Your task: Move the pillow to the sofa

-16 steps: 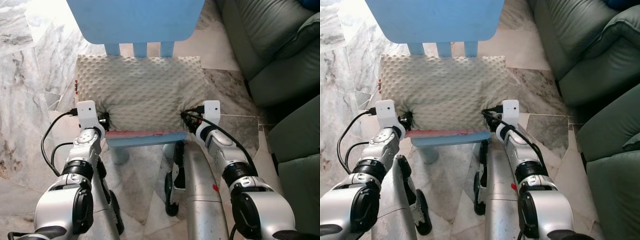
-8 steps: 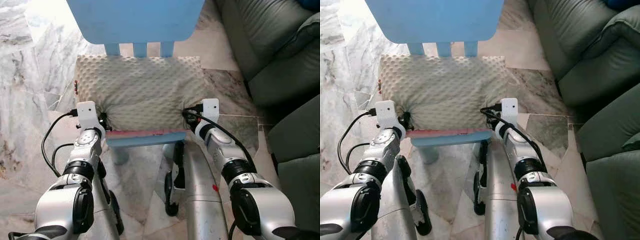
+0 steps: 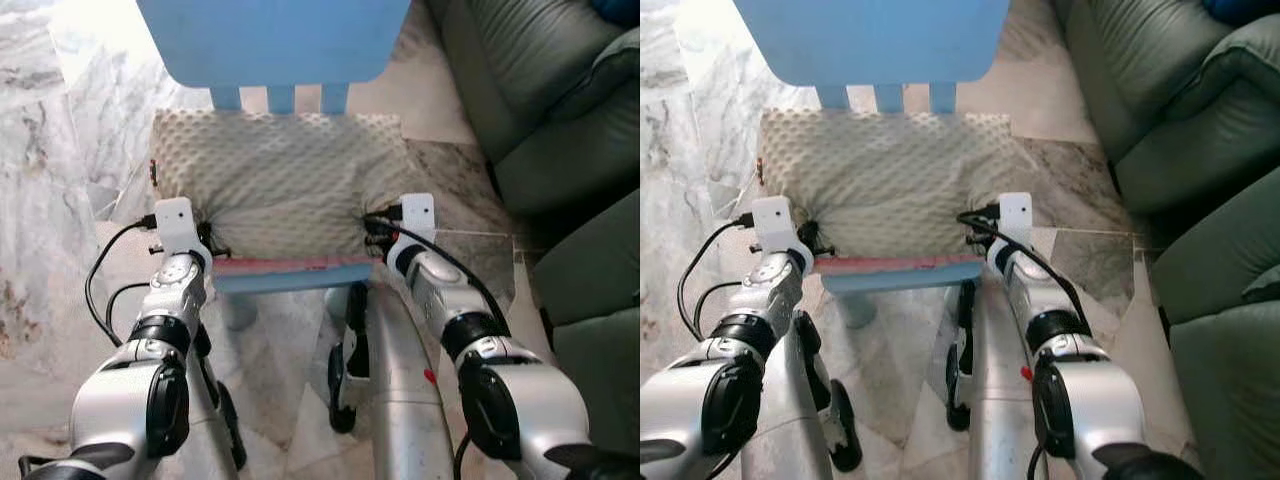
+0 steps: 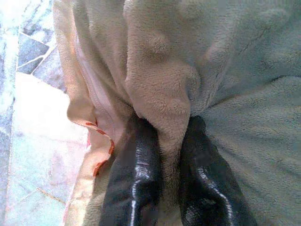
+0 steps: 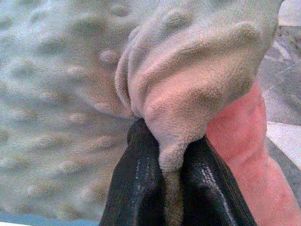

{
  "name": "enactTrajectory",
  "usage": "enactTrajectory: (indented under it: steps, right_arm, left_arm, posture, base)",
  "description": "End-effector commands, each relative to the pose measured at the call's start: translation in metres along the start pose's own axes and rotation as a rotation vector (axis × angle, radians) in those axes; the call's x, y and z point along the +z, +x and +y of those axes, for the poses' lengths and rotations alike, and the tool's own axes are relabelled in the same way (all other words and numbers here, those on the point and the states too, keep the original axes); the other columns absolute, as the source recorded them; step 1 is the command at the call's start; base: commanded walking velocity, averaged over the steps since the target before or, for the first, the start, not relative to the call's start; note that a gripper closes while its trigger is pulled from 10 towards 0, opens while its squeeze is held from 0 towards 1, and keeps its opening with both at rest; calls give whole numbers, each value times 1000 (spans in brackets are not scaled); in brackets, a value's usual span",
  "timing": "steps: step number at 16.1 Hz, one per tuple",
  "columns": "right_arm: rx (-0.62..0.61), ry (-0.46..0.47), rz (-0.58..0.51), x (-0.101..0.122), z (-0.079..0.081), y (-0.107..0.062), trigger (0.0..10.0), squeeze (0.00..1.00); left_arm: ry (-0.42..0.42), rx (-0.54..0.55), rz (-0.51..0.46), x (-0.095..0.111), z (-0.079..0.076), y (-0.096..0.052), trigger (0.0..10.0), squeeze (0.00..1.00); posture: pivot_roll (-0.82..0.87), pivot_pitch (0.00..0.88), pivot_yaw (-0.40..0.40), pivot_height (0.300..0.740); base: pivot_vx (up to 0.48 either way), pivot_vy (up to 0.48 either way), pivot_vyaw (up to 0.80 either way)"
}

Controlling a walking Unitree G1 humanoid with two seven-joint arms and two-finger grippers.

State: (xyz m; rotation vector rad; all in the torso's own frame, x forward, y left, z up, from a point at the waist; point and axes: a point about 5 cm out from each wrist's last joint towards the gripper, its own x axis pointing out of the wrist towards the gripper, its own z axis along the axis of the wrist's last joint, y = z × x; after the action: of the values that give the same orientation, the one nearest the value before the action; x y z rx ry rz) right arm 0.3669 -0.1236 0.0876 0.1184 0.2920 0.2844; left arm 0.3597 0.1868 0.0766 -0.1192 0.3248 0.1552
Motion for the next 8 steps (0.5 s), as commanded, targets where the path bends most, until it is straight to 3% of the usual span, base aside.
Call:
enactTrajectory:
  steps: [1,5,8]
  right_arm:
    - [5,1,8,-1,0,0,0,0]
    - [-5,-58,-17,14,-2,4,0,0]
    - [-44,-77,-37,19,-11,2,0,0]
  left_arm:
    - [-13,-16,35,-6,-7,0,0,0]
    - [3,-16,-19,7,-10,3,0,0]
    - [42,27,-136,35,-9,5,0,0]
  posture:
    - [-65,229,-115,500]
    - [-54,108,-99,500]
    - [-50,21,-69,500]
  base:
    - [0,0,0]
    - [0,0,0]
    - [0,0,0]
